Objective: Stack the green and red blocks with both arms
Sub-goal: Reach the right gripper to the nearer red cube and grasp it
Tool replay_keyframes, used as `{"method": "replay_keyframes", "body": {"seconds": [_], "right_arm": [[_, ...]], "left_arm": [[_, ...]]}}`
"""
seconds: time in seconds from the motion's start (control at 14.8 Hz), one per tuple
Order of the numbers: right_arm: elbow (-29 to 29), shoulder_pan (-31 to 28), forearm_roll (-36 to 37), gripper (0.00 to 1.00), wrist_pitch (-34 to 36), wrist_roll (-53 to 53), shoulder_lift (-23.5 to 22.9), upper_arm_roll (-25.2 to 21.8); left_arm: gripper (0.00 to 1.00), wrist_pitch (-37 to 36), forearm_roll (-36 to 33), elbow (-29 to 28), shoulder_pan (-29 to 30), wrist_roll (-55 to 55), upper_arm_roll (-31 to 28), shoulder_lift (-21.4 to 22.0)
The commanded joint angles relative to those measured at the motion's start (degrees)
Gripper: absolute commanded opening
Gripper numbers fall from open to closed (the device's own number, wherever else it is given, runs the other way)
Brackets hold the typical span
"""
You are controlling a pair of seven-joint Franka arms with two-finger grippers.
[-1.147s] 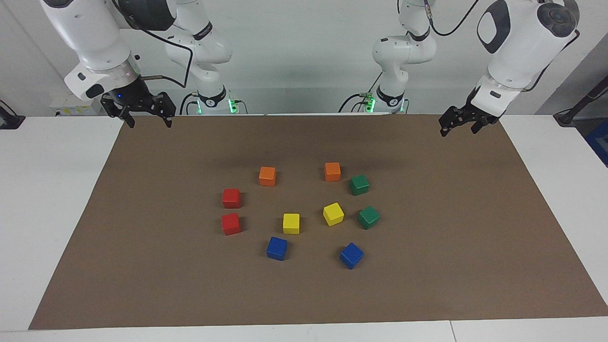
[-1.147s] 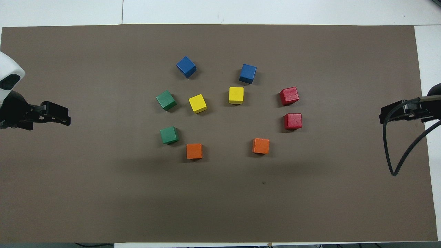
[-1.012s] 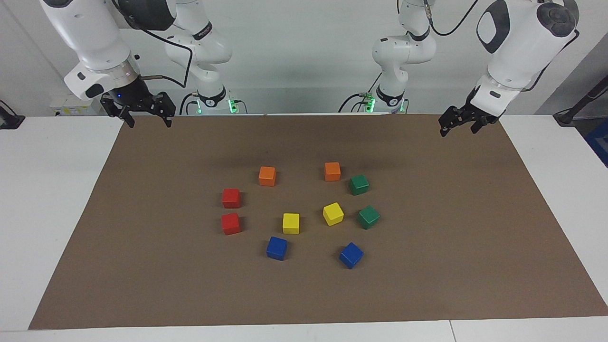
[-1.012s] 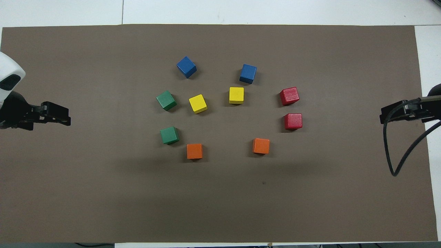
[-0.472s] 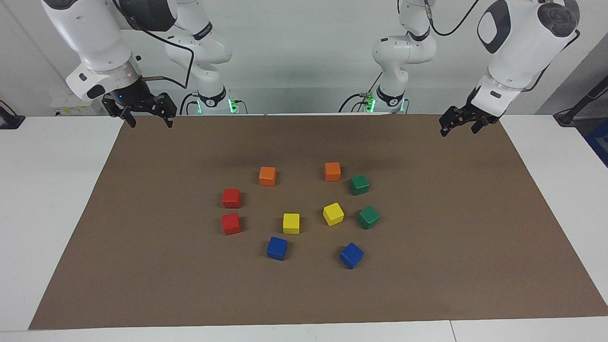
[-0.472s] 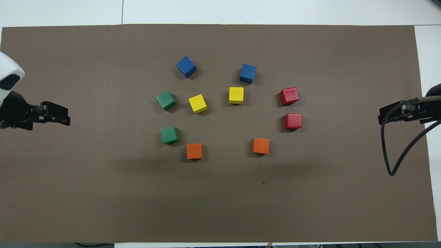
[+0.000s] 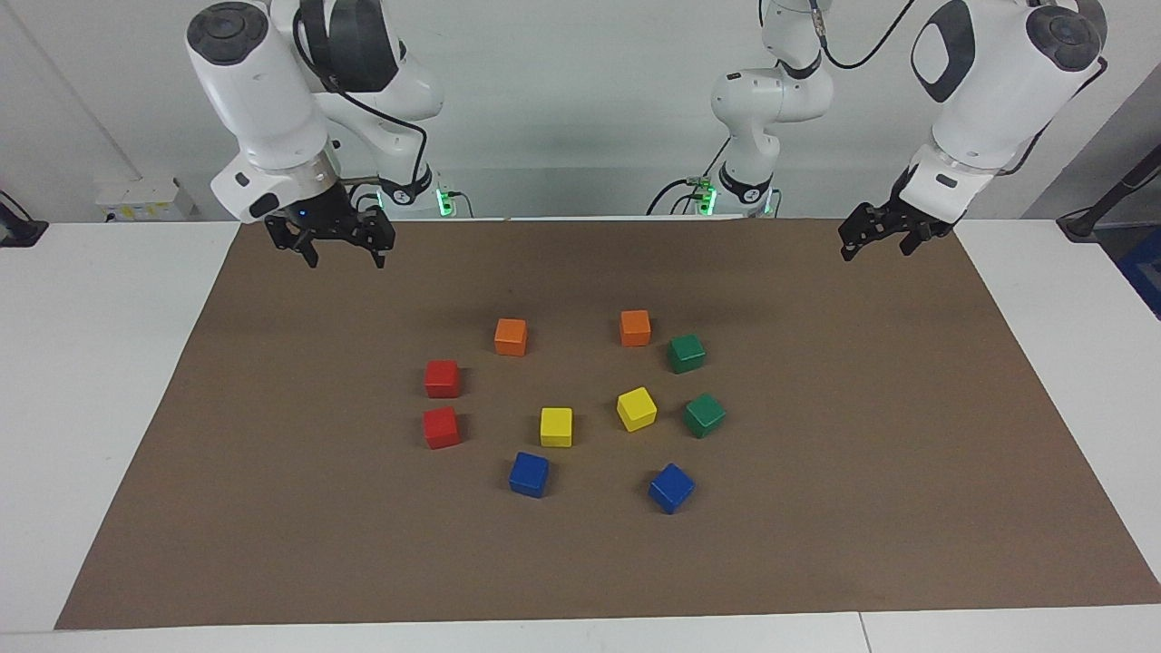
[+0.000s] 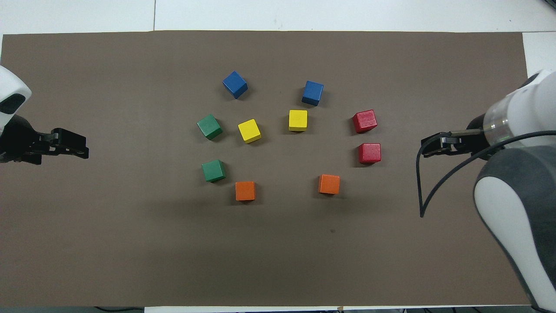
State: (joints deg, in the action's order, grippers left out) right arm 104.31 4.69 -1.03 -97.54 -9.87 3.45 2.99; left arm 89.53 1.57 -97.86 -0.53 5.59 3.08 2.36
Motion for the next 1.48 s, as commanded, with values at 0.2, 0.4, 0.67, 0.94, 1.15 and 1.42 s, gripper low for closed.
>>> {"method": "replay_keyframes", "body": {"seconds": [0.2,0.4,0.67,0.94,1.15,1.42], "right_arm": [[2.9,2.3,-3.0,1.00,-9.1,-6.9,-5.6,0.1],[2.8,4.2,-3.0,1.00,-13.7,-10.0,-10.0,0.1],[2.9,4.4,-2.8,1.00,-15.8,-10.3,-13.0,0.0],[3.4,4.4,-2.0,1.00,-17.1,-10.2,-14.7,0.0],[5.7,4.9,0.1,1.00,-19.6,-9.5,-14.7,0.1],[6.9,6.1,2.3,1.00,-21.2,-5.6,-14.6,0.1]], "left_arm": [[1.00,-0.8,-0.3,-0.5,-0.4,-0.1,-0.5,1.1],[1.00,-0.8,-0.3,-0.5,-0.4,-0.1,-0.4,1.1],[1.00,-0.8,-0.3,-0.5,-0.4,-0.1,-0.4,1.1],[1.00,-0.8,-0.3,-0.5,-0.4,-0.1,-0.5,1.1],[1.00,-0.8,-0.3,-0.5,-0.4,-0.1,-0.5,1.1],[1.00,-0.8,-0.3,-0.5,-0.4,-0.1,-0.5,1.1]]}}
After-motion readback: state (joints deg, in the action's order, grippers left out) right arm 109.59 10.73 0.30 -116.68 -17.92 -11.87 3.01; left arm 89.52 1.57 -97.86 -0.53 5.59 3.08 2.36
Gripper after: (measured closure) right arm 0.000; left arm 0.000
